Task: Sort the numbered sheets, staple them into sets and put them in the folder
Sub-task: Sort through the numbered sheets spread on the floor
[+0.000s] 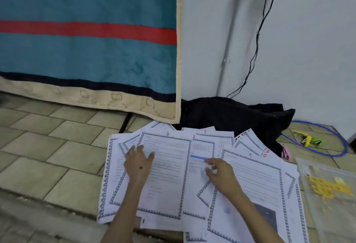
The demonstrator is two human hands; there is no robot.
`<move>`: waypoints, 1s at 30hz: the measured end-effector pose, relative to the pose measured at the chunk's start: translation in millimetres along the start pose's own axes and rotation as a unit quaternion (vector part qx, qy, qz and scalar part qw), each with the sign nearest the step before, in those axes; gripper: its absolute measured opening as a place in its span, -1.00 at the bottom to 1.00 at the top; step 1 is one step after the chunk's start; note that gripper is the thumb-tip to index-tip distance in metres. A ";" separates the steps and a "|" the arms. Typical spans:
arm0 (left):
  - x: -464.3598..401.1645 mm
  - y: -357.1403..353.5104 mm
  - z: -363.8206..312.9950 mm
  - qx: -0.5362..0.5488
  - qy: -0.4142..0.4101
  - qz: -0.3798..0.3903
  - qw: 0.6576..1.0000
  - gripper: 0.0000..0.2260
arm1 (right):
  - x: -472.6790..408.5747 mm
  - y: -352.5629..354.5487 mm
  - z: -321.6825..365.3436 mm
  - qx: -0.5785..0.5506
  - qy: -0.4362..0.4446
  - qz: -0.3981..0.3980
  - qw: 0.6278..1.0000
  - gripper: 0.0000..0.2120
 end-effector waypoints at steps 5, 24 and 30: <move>-34.7 -2.4 13.0 -0.017 0.064 0.085 0.994 -0.28 | -34.0 -33.8 38.3 -0.122 -0.066 0.013 0.990 -0.58; -65.3 1.0 48.7 0.417 0.044 0.378 0.825 -0.79 | -42.9 -45.3 15.7 -0.347 -0.108 -0.023 0.931 -0.78; -98.2 -10.6 6.3 0.392 0.081 0.318 0.860 -0.85 | -27.3 -15.6 -11.3 -0.375 -0.124 -0.107 0.912 -0.72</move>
Point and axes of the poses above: each hand's wrist, its own x-axis away from the middle knuckle, its own y-axis out of the back of the hand, z = x × y, the point moved 7 cm from there along -x, towards the middle knuckle, and after that the axes turned 4 degrees about y, right-handed, at the moved point
